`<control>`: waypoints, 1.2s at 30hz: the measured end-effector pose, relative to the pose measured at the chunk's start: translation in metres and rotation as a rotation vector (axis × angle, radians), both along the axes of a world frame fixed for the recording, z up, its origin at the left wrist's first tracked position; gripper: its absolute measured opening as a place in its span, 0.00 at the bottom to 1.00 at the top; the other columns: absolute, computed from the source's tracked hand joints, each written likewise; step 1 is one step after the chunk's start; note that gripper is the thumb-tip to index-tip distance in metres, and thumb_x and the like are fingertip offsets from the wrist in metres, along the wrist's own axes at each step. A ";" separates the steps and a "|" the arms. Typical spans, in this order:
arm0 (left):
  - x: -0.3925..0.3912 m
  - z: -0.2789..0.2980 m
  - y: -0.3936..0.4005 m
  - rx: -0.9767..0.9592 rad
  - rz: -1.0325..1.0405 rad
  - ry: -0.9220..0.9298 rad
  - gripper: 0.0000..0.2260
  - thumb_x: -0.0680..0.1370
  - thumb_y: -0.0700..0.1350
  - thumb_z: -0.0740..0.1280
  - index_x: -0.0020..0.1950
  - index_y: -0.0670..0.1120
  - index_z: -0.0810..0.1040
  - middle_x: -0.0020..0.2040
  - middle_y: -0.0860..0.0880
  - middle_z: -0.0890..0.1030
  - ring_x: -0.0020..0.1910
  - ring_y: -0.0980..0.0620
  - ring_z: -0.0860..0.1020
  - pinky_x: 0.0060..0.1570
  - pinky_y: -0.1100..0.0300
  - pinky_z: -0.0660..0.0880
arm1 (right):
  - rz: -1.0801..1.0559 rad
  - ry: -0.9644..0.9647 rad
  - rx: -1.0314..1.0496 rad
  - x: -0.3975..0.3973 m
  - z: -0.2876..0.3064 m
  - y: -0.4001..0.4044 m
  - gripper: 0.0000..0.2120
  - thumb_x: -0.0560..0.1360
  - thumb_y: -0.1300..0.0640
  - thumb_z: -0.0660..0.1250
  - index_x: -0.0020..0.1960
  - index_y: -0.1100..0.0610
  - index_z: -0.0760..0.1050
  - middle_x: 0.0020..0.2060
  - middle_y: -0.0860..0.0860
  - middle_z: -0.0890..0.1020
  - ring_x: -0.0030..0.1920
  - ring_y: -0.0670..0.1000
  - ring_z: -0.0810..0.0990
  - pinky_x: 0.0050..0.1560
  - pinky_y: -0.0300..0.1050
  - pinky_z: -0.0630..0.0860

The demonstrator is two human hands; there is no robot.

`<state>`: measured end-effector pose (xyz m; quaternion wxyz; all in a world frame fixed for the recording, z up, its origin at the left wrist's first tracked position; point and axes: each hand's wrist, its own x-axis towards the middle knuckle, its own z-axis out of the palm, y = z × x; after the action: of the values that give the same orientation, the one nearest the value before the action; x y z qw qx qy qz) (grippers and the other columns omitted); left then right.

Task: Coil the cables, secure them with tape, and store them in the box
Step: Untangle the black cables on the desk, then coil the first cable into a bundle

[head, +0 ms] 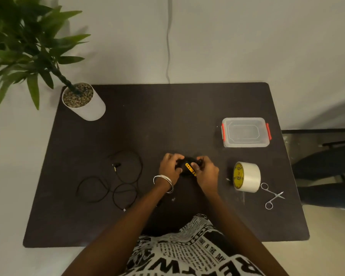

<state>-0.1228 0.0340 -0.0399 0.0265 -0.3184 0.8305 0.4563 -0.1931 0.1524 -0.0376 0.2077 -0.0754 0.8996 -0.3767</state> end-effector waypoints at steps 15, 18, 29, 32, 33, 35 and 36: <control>0.012 -0.009 -0.002 0.002 0.102 -0.044 0.22 0.72 0.44 0.72 0.65 0.46 0.73 0.59 0.45 0.70 0.50 0.49 0.75 0.55 0.55 0.74 | -0.021 0.121 -0.002 -0.010 -0.009 0.020 0.14 0.80 0.55 0.60 0.63 0.55 0.77 0.55 0.59 0.73 0.49 0.49 0.73 0.48 0.33 0.63; 0.017 -0.006 -0.006 -0.005 0.189 -0.029 0.16 0.73 0.40 0.70 0.61 0.45 0.76 0.53 0.45 0.76 0.42 0.52 0.75 0.49 0.60 0.74 | -0.092 0.091 -0.070 -0.017 -0.003 0.023 0.14 0.80 0.55 0.60 0.62 0.55 0.77 0.54 0.59 0.75 0.52 0.51 0.74 0.51 0.35 0.63; 0.097 0.017 -0.063 0.045 0.550 0.100 0.07 0.76 0.34 0.64 0.51 0.41 0.80 0.37 0.47 0.80 0.26 0.64 0.76 0.32 0.74 0.72 | 0.389 -0.036 -0.182 0.012 0.019 -0.039 0.07 0.76 0.62 0.66 0.51 0.58 0.81 0.43 0.53 0.84 0.44 0.49 0.81 0.48 0.45 0.79; 0.138 0.015 -0.085 -0.031 0.678 0.057 0.07 0.76 0.34 0.65 0.49 0.42 0.81 0.36 0.47 0.80 0.26 0.64 0.76 0.35 0.71 0.73 | 0.778 -0.051 -0.058 0.046 0.012 -0.068 0.06 0.74 0.61 0.69 0.51 0.59 0.81 0.45 0.56 0.84 0.44 0.51 0.81 0.50 0.48 0.78; 0.152 0.015 -0.093 -0.052 0.716 0.045 0.07 0.76 0.34 0.65 0.47 0.44 0.81 0.36 0.47 0.81 0.26 0.63 0.76 0.38 0.66 0.75 | 0.840 -0.030 -0.028 0.060 0.010 -0.079 0.06 0.74 0.60 0.70 0.50 0.60 0.80 0.46 0.56 0.83 0.45 0.53 0.81 0.50 0.49 0.77; 0.174 0.014 -0.103 -0.041 0.776 0.017 0.08 0.75 0.34 0.65 0.46 0.45 0.81 0.37 0.46 0.81 0.30 0.55 0.78 0.44 0.56 0.78 | 0.863 -0.001 0.037 0.084 0.006 -0.093 0.07 0.74 0.56 0.70 0.48 0.59 0.79 0.46 0.56 0.81 0.47 0.54 0.80 0.49 0.49 0.77; 0.187 0.014 -0.110 -0.027 0.795 -0.008 0.08 0.75 0.34 0.65 0.46 0.46 0.81 0.38 0.45 0.81 0.32 0.49 0.79 0.45 0.53 0.78 | 0.846 -0.001 0.053 0.098 0.004 -0.101 0.08 0.73 0.53 0.71 0.47 0.58 0.78 0.46 0.55 0.80 0.47 0.53 0.79 0.48 0.48 0.77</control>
<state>0.0643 -0.0757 -0.0257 -0.1534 -0.6171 0.6483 0.4187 -0.0953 0.0517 -0.0331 0.3464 -0.4323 0.7987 -0.2351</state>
